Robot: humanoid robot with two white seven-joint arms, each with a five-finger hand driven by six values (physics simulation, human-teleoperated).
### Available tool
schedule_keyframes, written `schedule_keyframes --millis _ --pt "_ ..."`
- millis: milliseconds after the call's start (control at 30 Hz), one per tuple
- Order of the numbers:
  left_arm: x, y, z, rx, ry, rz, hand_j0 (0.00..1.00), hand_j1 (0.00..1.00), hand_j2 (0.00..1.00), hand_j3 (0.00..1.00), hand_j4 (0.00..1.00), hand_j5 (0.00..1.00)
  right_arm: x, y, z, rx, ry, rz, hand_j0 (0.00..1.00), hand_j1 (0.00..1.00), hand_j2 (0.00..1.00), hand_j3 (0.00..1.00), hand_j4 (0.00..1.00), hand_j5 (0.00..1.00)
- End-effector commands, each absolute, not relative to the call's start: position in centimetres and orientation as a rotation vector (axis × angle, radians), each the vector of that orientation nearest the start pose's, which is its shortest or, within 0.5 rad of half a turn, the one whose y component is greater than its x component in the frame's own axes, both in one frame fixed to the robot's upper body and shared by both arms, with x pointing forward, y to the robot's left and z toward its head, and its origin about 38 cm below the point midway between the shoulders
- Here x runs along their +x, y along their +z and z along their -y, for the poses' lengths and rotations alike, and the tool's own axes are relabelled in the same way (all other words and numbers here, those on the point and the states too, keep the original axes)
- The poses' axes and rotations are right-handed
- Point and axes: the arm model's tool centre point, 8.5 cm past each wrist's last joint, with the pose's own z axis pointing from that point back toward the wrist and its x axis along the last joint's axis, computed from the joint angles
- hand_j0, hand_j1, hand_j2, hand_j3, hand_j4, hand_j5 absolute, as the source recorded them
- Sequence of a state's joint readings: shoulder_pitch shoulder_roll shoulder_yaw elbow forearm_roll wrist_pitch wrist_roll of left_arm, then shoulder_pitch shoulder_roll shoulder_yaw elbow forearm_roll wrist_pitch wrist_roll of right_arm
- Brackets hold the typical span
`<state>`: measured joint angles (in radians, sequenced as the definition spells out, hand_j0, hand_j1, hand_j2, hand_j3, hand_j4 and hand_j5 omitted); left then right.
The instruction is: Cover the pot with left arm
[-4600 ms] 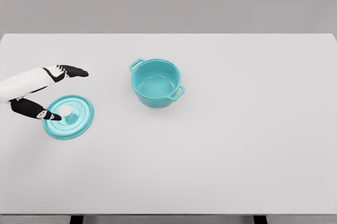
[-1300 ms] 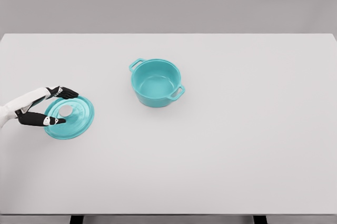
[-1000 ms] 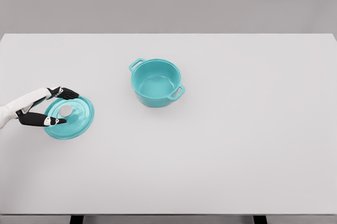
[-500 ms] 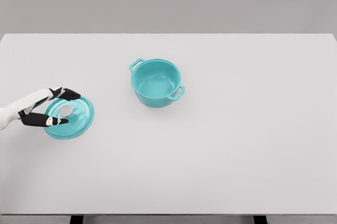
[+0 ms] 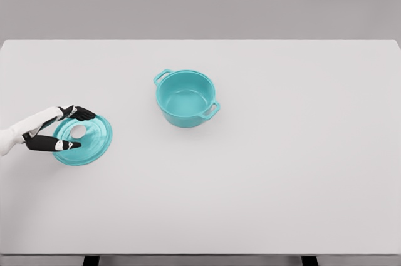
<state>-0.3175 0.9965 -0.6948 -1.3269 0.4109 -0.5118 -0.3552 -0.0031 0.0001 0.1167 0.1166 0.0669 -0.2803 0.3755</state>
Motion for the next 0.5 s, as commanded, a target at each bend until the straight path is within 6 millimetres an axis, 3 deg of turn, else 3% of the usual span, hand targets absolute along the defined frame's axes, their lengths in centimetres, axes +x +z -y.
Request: schedule_keyframes --millis 0,467 --pt "36.91 12.02 -40.10 -0.069 -1.154 1.425 0.76 0.76 0.76 0.76 0.76 0.76 -1.55 -25.34 23.97 0.310 0.217 0.120 1.00 1.00 1.00 1.00 1.00 1.00" --pt "36.95 11.69 -40.26 -0.063 -1.146 1.420 0.76 0.76 0.76 0.76 0.76 0.76 -1.55 -25.34 23.97 0.310 0.217 0.120 1.00 1.00 1.00 1.00 1.00 1.00"
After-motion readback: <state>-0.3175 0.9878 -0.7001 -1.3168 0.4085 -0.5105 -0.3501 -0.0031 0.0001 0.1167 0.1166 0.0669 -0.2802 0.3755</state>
